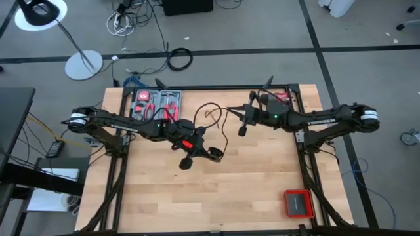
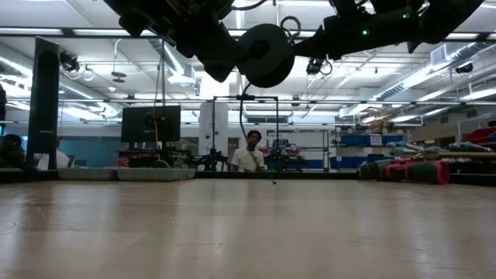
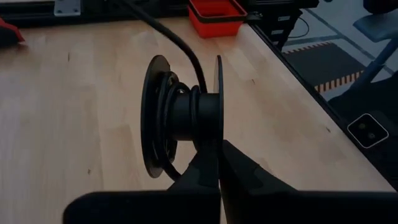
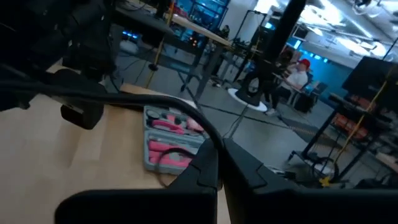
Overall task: Coil cords
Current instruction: Coil the black wire on the black spool
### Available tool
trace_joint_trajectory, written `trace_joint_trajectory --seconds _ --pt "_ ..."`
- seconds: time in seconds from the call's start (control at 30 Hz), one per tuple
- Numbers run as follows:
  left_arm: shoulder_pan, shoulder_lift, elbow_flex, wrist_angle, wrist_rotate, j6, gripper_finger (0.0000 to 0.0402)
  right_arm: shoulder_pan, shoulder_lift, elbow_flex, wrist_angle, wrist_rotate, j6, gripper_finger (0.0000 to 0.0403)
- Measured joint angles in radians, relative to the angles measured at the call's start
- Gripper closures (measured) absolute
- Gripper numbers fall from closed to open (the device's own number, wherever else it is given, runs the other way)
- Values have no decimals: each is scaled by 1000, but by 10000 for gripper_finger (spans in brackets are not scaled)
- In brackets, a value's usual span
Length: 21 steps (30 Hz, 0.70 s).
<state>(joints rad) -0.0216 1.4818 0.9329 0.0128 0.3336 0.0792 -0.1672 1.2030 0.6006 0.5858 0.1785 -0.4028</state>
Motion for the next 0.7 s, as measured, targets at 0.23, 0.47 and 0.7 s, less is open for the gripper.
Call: trace_joint_trajectory --seconds 0.23,0.47,0.7 --pt "0 0 0 44 0 17 401 19 78 0 30 -26 63 398" --pt "0 1 0 93 23 22 401 23 153 0 100 -99 162 397" --pt "0 1 0 185 42 47 401 22 240 31 127 -188 218 392"
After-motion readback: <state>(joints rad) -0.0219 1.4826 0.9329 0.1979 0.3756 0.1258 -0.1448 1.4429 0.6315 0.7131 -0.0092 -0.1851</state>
